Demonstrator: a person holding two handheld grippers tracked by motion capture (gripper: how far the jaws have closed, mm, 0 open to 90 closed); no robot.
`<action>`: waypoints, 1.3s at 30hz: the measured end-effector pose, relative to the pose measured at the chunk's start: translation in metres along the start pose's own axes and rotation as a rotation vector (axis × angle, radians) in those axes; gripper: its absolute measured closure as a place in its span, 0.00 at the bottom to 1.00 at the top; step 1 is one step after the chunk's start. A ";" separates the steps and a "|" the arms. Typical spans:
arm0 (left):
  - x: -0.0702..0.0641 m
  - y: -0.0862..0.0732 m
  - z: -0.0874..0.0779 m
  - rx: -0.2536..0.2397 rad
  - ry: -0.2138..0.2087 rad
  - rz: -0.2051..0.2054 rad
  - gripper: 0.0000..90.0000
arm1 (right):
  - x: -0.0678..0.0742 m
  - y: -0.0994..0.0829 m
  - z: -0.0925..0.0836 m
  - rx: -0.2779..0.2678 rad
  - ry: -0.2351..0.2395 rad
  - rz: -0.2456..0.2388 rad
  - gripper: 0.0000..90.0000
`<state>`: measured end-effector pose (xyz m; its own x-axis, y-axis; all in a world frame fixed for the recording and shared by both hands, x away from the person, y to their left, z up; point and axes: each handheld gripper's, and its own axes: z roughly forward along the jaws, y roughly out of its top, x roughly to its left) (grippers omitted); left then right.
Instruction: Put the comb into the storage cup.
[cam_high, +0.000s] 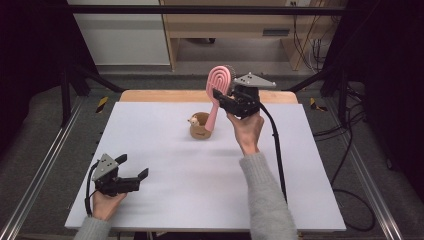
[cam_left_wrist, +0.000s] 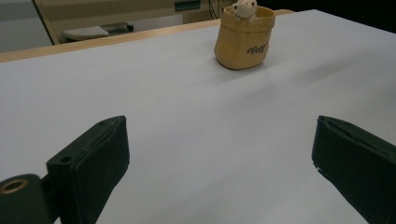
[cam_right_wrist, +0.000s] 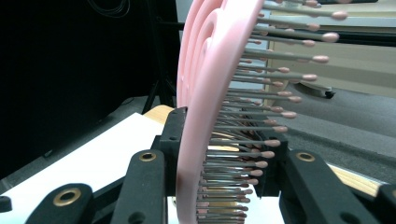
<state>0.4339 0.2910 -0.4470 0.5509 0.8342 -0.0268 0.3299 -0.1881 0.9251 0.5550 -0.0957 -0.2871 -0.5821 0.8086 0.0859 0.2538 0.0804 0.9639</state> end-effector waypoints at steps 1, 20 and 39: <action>0.000 0.000 0.000 -0.001 0.000 0.000 0.05 | 0.000 0.000 0.003 0.001 -0.003 0.001 0.71; 0.000 0.000 0.000 0.000 0.000 -0.003 0.05 | -0.009 0.000 0.024 0.017 -0.042 0.007 0.71; 0.000 -0.001 0.001 0.005 -0.001 -0.002 0.05 | -0.014 0.003 0.044 0.025 -0.071 0.015 0.71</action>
<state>0.4345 0.2909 -0.4478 0.5514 0.8338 -0.0292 0.3348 -0.1890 0.9231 0.5976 -0.0813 -0.2968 -0.5224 0.8488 0.0813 0.2815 0.0817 0.9561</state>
